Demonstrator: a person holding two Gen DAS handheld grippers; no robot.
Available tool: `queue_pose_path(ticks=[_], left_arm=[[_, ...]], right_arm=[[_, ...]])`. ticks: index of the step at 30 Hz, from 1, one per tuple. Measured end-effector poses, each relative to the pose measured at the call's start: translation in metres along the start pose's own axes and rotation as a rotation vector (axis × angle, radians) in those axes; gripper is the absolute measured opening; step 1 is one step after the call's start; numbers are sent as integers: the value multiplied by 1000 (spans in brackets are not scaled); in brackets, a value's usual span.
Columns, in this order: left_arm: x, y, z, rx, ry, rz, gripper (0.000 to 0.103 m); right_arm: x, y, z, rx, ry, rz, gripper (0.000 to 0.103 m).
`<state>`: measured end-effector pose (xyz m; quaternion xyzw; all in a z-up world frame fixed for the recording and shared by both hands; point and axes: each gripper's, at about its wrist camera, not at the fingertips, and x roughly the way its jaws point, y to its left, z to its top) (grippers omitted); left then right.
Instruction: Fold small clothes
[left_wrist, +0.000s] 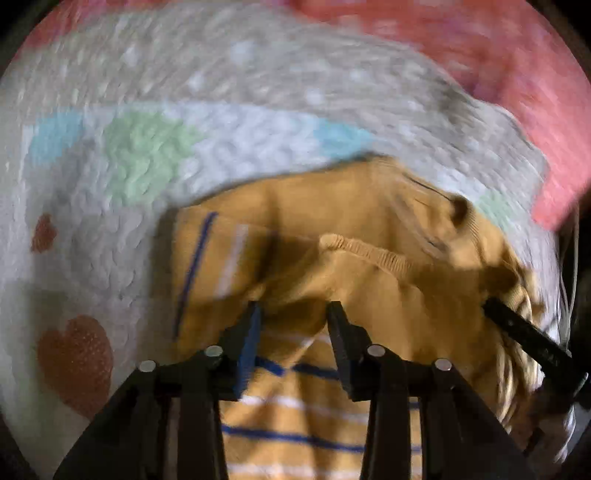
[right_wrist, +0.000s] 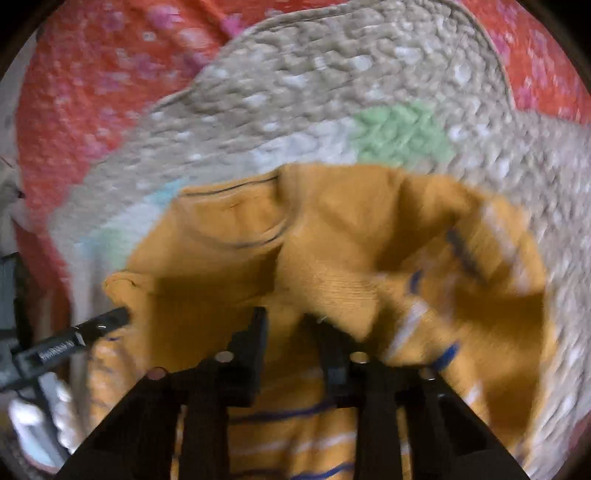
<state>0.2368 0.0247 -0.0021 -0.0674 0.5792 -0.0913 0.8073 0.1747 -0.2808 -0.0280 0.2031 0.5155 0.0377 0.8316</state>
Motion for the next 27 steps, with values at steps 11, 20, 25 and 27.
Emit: queue_pose_path(ticks=[11,20,25,27], left_arm=[[-47,64,-1,-231,-34,-180,38],[-98,111,-93,-253,-25,-167,52],[-86,119,-138,-294,16,-211,54],[-80,114,-144,-291,28,-216,54]], right_arm=[[-70,-54,5,183,-150,-35,57],[-147,-115,-116,335,-135,-15,60],[-147,-118,-153,357,-101,-9,60],[-143,-113,-158,352,-96,5,60]])
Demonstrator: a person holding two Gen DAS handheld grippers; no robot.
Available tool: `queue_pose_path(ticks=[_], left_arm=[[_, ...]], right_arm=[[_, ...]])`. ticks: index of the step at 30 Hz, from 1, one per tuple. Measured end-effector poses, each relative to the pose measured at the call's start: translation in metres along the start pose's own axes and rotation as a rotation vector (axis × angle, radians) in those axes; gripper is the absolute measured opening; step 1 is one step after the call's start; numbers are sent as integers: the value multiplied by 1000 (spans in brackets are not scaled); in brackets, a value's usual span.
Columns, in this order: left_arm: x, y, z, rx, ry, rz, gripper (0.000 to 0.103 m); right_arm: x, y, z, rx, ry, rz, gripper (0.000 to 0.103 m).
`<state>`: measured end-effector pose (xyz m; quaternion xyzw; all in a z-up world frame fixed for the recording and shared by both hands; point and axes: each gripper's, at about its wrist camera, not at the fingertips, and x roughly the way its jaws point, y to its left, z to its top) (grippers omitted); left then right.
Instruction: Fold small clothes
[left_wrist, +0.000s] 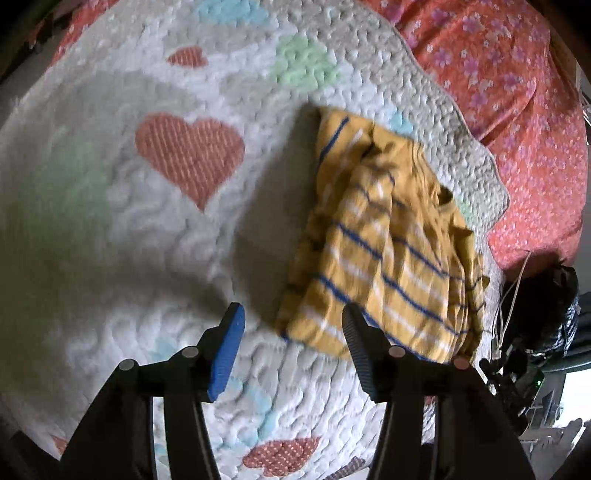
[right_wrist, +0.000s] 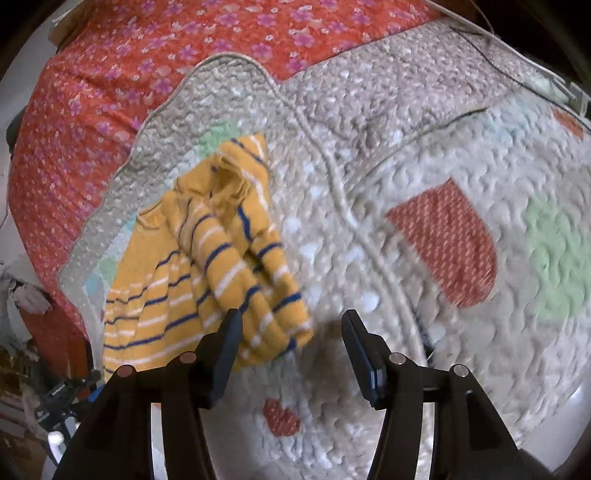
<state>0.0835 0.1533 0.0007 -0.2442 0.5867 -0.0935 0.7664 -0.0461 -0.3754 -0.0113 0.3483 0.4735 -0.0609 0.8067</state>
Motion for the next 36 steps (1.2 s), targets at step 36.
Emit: queue_pose_path(ticks=[36], left_arm=[[33,-20,-10,-127,-109,-207,78]], right_arm=[[265,402,-30,-792,513,-253,85]])
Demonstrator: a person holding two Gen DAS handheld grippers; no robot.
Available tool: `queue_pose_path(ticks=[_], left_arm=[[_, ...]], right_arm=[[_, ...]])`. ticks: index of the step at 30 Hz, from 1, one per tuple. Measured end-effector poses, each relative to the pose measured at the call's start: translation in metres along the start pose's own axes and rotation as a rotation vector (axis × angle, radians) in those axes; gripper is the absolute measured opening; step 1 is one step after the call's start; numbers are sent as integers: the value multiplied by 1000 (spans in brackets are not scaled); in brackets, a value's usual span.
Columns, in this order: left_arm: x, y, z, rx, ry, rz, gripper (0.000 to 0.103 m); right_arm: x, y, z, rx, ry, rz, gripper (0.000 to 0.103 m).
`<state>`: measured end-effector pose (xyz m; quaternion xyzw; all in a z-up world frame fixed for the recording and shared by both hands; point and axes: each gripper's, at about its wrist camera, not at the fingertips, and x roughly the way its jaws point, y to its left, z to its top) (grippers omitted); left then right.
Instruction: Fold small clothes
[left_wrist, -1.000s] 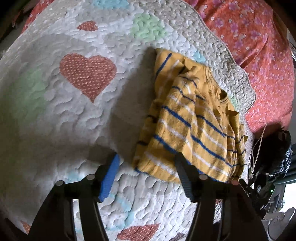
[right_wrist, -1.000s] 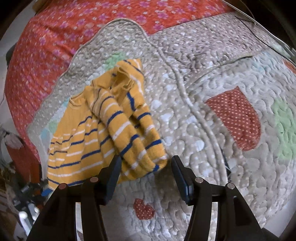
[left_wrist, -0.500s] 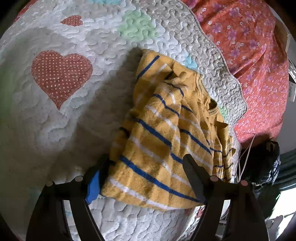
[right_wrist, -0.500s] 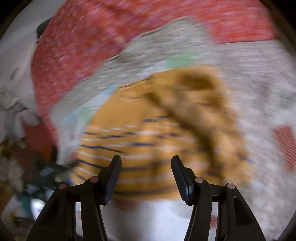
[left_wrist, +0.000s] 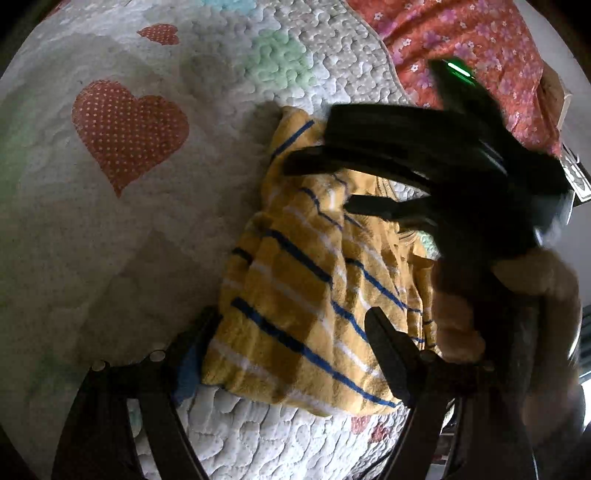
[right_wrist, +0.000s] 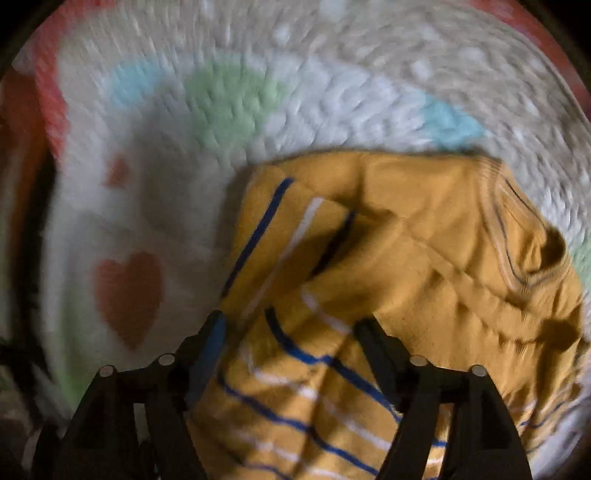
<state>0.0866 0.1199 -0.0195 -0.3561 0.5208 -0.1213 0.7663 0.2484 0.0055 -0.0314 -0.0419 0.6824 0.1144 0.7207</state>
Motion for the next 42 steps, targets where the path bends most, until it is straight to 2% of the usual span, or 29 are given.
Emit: queue_pose_path(ticks=[2,3,4,5,6,7,8,10,16,24,28,30,36,40,42], left_arm=[[1,0,-2,10,-11,0,78],[1,0,-3,16,-16,4,78],[2,-1,-4,29,-16,20,72],[3,-4,-4,51,-18,48,49],[4,-4,-4,67,-6,67,31],[11,-2,-3,57,39,41,15],[14,3,-2,23,57,18,15],[12,8,0,-5,59,-11,14],[-11,10,2,-17,41,-62,13],[-47,39,15,-110,-2,-87,13],[-61,44,17,-103,-34,-75,13],[-61,38,13,-87,-40,-83,13],[-67,-4,-1,34,-73,-92,13],[-48,-62,-14,140,-38,-83,13],[-33,-95,-23,211,-8,-67,13]], right_arm=[[12,15,7,-35,48,-80,91],[18,24,8,-77,73,-137,91],[23,30,7,-111,88,-177,90],[27,35,5,-146,90,-218,85],[28,40,3,-176,87,-245,73],[25,42,1,-193,79,-251,62],[21,43,1,-202,70,-266,42],[7,40,0,-178,44,-248,26],[-19,59,-11,-191,-56,-261,20],[-47,106,0,-210,-107,-145,19],[-49,129,4,-209,-117,-107,19],[-51,125,5,-181,-122,-81,19],[-91,59,-9,-117,-204,57,19],[-119,3,-36,-50,-271,106,19],[-132,-38,-54,2,-305,125,19]])
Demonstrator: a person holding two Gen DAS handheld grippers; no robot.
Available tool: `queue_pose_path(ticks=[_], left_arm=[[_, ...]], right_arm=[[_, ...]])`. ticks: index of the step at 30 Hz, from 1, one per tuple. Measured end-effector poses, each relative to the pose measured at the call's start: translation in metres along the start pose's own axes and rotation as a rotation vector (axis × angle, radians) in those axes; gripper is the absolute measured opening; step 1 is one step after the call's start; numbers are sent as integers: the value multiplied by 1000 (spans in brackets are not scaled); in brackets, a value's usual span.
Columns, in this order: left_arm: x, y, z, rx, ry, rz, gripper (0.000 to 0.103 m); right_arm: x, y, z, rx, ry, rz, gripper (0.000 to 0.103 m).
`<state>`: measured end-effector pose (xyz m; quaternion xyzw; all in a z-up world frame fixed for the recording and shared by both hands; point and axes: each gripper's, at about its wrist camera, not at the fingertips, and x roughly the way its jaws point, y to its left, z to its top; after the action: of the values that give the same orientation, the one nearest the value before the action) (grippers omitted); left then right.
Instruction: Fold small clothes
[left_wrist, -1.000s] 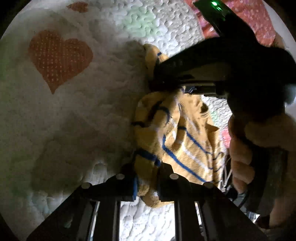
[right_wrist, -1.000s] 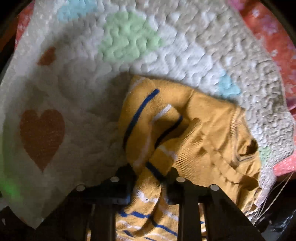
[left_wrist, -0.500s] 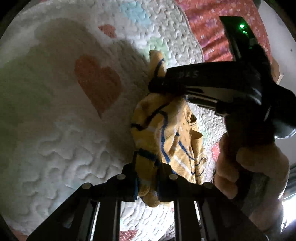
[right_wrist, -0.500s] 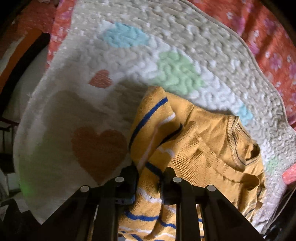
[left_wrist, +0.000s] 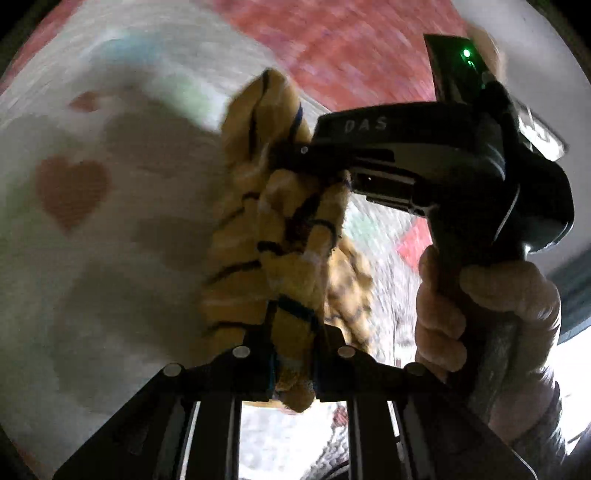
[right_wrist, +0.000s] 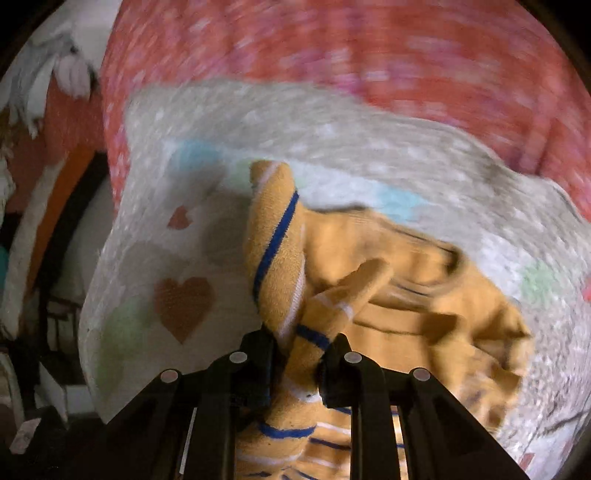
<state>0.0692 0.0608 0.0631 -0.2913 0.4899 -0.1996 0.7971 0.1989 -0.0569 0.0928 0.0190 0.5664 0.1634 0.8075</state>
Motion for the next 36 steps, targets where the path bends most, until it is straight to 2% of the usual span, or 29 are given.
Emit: queue_pose_path(ticks=[4,7,10,13,15,18,20,22,24,25,27,30,32,35,36], left_arm=[[46,-68,-15,157,77,35,13],[84,-104,-30,229,149,54,13],[123,-134,-49,310,214,90,14],[149,-149,-64,366,262,122,18],[152,-149,-68,369,289,118,19],[132,-140,-65,336,308,69,19],[114,-131,-58,316,299,52,21],[93,-116,-49,291,273,50,22],[76,-104,-45,271,234,76,28],[74,-97,-40,255,216,103,29],[76,-80,-36,219,202,157,29],[94,-68,-35,203,209,206,29],[101,-63,-43,218,230,242,29],[109,-61,-49,243,248,278,29],[109,-62,-47,246,255,278,29]], right_arm=[[-27,-86,-26,136,-52,20,19],[-36,-157,-58,273,-78,48,19],[-33,-201,-84,360,-88,60,19],[-22,-235,-105,427,-96,94,20],[-14,-251,-118,453,-101,121,26],[-18,-262,-131,502,-160,156,37],[-28,-267,-139,515,-201,141,52],[-47,-273,-149,526,-262,73,53],[-69,-272,-161,532,-338,-42,53],[-77,-270,-165,531,-371,-31,51],[-88,-255,-171,500,-401,77,47],[-82,-224,-177,395,-368,224,44],[-64,-212,-181,359,-310,265,43],[-37,-229,-191,419,-274,136,42],[-26,-244,-198,483,-254,68,52]])
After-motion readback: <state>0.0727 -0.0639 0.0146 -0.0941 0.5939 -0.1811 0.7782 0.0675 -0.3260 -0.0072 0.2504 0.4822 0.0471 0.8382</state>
